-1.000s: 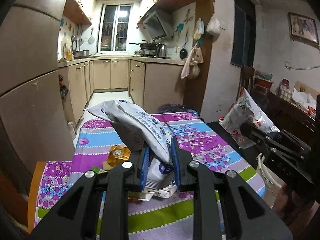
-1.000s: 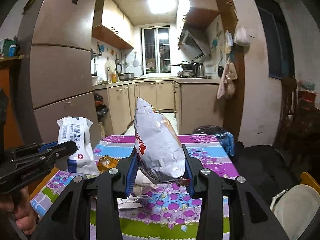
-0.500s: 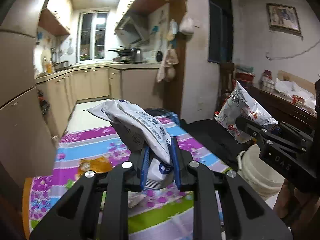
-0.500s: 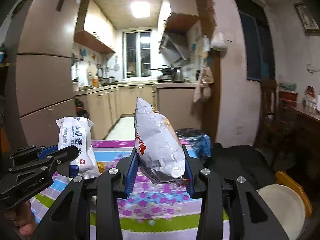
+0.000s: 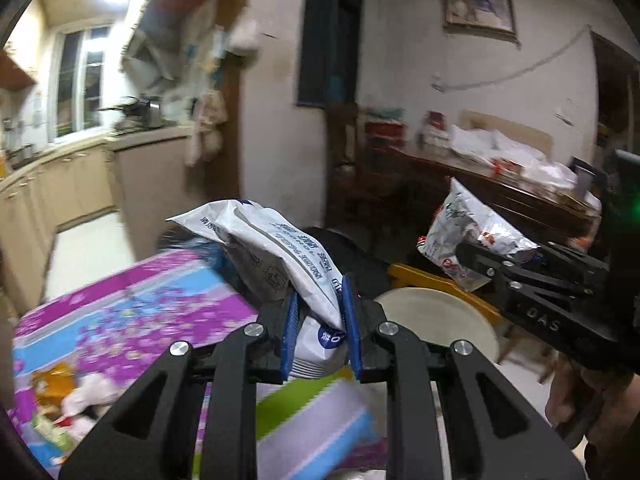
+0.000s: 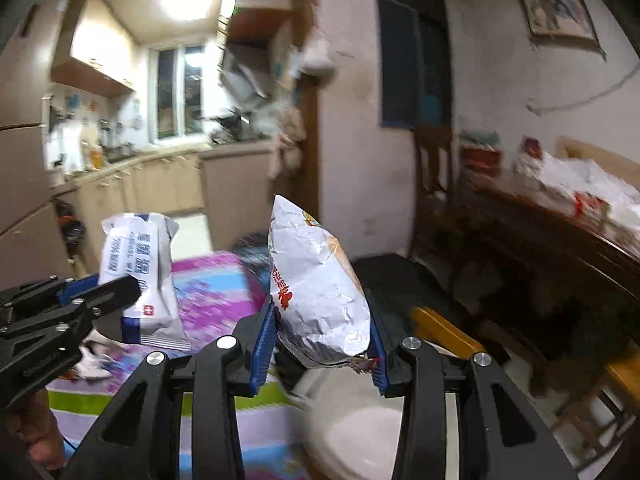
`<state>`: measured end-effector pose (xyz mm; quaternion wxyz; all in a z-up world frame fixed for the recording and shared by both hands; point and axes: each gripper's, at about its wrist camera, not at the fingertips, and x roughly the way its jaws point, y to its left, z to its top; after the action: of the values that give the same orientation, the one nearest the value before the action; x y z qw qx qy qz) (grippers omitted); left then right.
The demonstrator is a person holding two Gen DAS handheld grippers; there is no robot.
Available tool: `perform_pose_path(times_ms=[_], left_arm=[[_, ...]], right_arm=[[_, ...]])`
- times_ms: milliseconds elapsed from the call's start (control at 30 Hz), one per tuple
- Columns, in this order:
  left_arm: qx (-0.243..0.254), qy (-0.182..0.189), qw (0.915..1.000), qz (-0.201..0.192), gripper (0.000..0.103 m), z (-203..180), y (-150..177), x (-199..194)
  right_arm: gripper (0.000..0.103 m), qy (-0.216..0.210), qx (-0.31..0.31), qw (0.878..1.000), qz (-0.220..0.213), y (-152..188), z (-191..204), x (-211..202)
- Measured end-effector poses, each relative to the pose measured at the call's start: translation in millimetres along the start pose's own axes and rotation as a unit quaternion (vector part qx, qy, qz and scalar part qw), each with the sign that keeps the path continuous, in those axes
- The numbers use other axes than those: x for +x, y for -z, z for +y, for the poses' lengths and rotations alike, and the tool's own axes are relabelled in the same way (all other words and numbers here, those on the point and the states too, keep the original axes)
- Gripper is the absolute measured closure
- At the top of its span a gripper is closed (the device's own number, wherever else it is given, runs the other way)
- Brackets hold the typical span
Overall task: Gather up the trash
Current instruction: 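Carry the white snack bag and white medicine box over the white bucket with both tools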
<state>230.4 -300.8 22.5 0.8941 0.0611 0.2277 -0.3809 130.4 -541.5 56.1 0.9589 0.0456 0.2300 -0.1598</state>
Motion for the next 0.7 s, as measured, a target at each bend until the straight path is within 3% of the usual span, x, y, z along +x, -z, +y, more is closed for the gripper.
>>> perform_pose_path(times_ms=[200,400,700], left_arm=[[0.020,0.065,0.9958,0.061,0.084,-41.1,-2.3,63.7],[0.030,0.107,0.9845,0.136,0.084,-70.5,7.4,123.7],[0.046,0.102,0.9712,0.210,0.084,-88.9,41.5,180.4]], right_arm=[[0.062,0.024,0.031,0.995,0.089,2.4,-78.9,58.2],[0.062,0.018,0.067,0.979,0.194,23.7,-142.0,131.2],[0.062,0.007,0.079,0.965,0.250,64.3,-162.4,183.7]])
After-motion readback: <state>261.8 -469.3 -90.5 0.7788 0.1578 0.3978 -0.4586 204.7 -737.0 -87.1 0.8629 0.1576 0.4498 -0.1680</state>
